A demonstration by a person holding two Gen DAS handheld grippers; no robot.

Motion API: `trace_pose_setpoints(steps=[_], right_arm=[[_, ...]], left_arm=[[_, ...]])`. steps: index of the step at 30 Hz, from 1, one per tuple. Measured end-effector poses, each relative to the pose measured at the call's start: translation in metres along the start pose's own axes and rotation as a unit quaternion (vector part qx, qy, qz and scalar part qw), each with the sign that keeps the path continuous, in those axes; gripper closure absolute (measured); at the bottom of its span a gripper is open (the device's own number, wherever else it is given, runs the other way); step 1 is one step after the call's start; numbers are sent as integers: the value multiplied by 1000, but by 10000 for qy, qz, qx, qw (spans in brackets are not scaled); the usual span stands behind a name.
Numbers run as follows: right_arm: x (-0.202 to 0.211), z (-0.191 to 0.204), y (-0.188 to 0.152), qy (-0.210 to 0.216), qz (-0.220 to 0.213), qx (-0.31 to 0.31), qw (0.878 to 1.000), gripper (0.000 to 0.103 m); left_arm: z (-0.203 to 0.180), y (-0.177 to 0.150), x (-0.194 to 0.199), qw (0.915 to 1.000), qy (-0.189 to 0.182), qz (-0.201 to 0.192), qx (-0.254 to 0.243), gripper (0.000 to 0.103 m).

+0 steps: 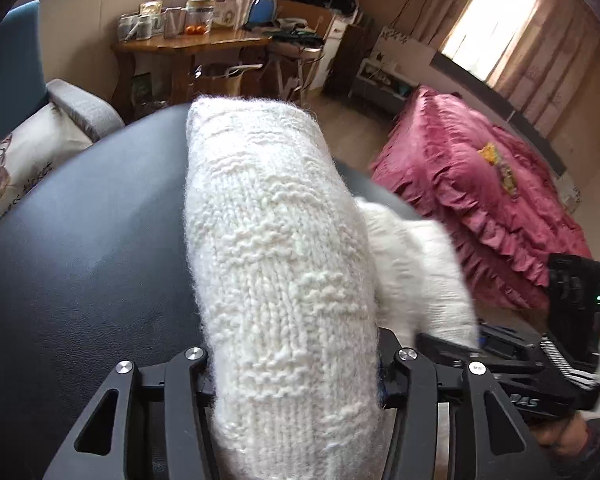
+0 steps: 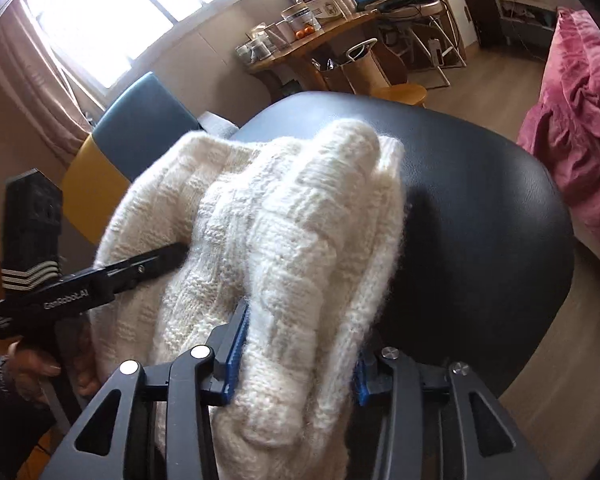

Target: Fold clothes

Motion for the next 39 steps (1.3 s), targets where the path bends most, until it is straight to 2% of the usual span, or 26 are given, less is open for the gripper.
trace_pose_setpoints(steps=[1,4,6,10,12,14,17,18,20,22,24,26,29,32,36,39], right_arm=[[1,-2,-1,68,-19,-17,10000,56],[-1,-8,0,308,-4,-237,9992,52],[2,-8,2,367,-29,-292,9989,52],[18,4,9,189,-278,-40,9994,52],[34,17,13,-52,-609,338,9976,52],[52,39,11,-259,-972,979,9901,52],[62,72,1,-319,-1099,1898,9751,52],[65,82,-3,-328,-1122,2199,9685,52],[53,96,-15,-415,-817,2666,9595,55],[30,93,-28,-667,-299,2883,9548,59],[6,73,-40,-1087,160,2843,9524,59],[5,54,-45,-1106,-23,2572,9600,59],[7,41,-46,-1024,-129,2243,9690,58],[5,42,-48,-1048,-226,2207,9694,56],[6,45,-52,-1141,-327,2144,9695,55],[10,47,-54,-1216,-349,1975,9721,50]], left_arm=[[8,-5,-5,9998,-77,27,166,41],[28,-14,-10,9969,-429,43,658,33],[34,-17,-9,9948,-573,50,838,31],[35,-21,9,9945,-454,-58,945,31],[36,-24,22,9947,-300,-176,963,31],[37,-26,36,9951,-11,-386,913,31],[34,-29,59,9944,327,-730,687,30],[31,-28,64,9940,414,-812,596,26],[21,-26,71,9930,525,-984,386,22],[10,-25,68,9936,550,-964,204,18],[4,-28,60,9958,423,-801,147,18],[-3,-35,43,9977,429,-520,95,18],[-11,-53,25,9974,594,-418,-20,17],[-19,-58,18,9957,806,-435,-124,12],[-19,-53,18,9957,826,-422,-20,8],[-21,-52,24,9940,1007,-420,-68,7]])
Point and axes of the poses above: each gripper's, at about its wrist camera, not at the fingertips, and x roughly against the way its jaws point, z to its left, y to its top, the point moved 3 cm from there along -x, roughly the way its jaws point, and after that the axes turned 11 degrees about -x, right-handed, at the moved point
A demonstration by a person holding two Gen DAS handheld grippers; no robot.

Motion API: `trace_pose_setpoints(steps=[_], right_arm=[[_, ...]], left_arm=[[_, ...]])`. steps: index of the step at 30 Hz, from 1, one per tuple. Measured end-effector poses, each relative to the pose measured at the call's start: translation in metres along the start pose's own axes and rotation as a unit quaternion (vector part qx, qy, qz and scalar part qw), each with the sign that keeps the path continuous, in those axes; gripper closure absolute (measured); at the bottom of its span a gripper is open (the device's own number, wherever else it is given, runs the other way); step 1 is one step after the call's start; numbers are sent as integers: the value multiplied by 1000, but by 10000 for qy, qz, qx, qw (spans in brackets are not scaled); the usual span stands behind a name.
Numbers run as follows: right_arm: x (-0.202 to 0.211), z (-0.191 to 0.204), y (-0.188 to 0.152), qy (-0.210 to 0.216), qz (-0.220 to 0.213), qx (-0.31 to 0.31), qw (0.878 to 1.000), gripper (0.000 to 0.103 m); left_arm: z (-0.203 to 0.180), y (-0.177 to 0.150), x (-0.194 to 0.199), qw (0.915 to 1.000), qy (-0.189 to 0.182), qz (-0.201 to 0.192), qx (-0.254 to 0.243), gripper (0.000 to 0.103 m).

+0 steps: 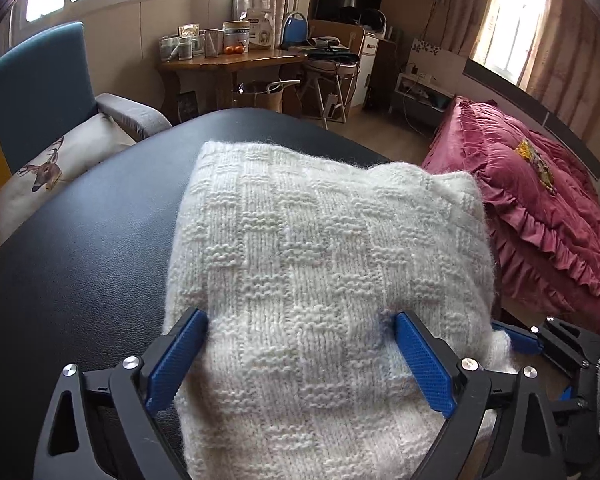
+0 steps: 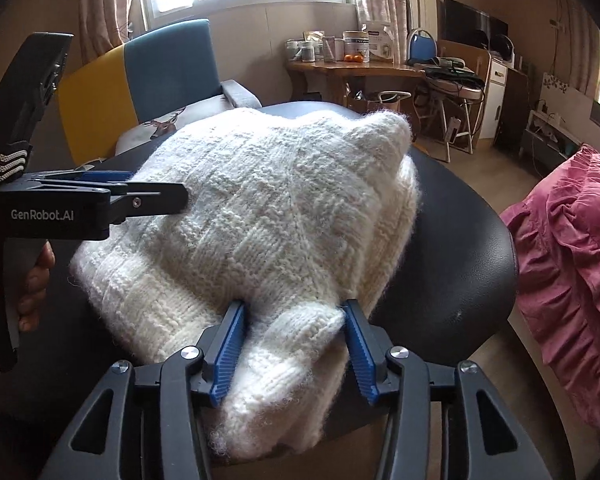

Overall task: Fold clothes
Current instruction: 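Open both grippers and lift them away from the folded sweater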

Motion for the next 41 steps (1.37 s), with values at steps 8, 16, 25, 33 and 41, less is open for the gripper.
trace_pose_setpoints(steps=[8,16,25,33,41], right_arm=[[57,17,24,130,-673,-435,9967,51],[84,65,57,-598,-1168,-458,9903,51],[88,92,64,-504,-1131,-241,9920,51],[78,90,52,-346,-825,-181,9958,51],[70,83,41,-382,-667,-234,9968,51]], left_arm=[[7,8,61,9968,761,-257,46,0],[11,-2,136,9867,1423,-754,220,0],[16,-15,181,9707,2267,-776,167,0],[18,-19,184,9822,1644,-706,572,0],[12,-18,182,9826,1620,-730,539,0]])
Point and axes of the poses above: each gripper's, at about its wrist camera, not at the fingertips, and x roughly against the way its jaws point, z to its left, y to its top, the point moved 3 cm from there along -x, roughly the way its jaws point, and after that the axes turned 11 degrees about -x, right-handed, at the moved point
